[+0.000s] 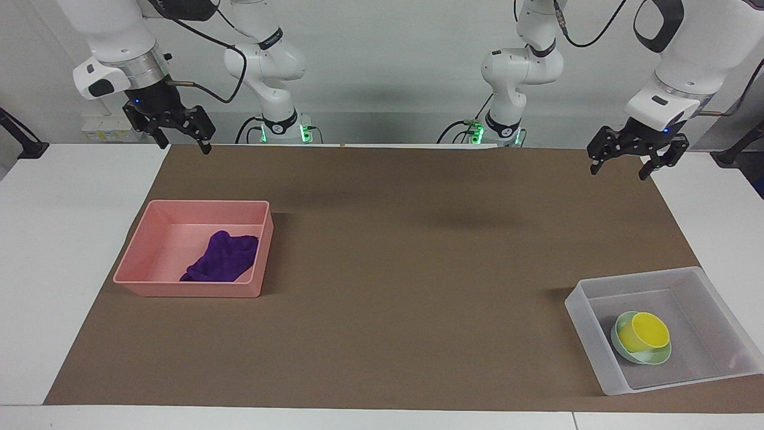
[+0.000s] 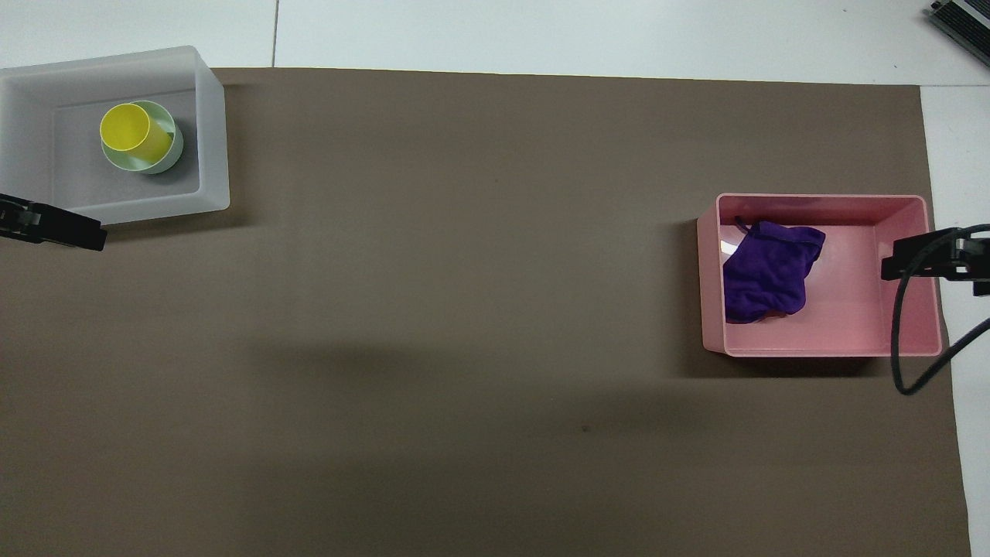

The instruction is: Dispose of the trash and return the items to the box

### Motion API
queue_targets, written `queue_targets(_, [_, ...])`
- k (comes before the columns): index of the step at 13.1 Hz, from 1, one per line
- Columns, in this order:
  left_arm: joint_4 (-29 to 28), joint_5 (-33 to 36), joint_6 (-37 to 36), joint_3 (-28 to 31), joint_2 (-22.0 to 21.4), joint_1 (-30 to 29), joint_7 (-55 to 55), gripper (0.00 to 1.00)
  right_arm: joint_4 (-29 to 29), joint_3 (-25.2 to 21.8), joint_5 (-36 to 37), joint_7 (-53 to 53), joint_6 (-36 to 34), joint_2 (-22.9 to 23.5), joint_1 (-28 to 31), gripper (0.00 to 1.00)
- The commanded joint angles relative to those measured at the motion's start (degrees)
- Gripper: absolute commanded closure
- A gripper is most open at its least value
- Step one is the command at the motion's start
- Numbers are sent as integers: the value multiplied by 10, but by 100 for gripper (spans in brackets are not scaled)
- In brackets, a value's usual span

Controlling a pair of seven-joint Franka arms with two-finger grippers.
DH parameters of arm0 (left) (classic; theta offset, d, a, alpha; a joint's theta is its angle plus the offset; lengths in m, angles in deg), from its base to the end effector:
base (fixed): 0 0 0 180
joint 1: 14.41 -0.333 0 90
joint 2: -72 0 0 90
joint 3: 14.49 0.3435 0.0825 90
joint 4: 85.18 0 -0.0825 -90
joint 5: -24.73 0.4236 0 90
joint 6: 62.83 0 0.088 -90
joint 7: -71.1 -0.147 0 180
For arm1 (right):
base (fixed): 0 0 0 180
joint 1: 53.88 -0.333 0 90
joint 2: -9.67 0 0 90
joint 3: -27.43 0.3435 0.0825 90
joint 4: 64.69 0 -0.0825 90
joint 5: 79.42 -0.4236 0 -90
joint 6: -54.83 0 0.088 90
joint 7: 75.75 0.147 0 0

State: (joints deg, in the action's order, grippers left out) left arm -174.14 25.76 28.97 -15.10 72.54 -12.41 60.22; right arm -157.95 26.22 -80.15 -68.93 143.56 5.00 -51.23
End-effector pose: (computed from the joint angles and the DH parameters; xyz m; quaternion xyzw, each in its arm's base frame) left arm 0.6019 -0.0248 0.6186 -0.9928 0.1175 -0.0194 0.0104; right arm 0.5629 -0.0365 0.6282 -0.9957 0.0929 -0.0010 0.0073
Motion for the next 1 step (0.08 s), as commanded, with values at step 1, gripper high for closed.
queue_targets(1, [-17, 0, 15, 3, -11, 2, 9, 0, -15, 2, 1, 5, -5, -15, 3, 0])
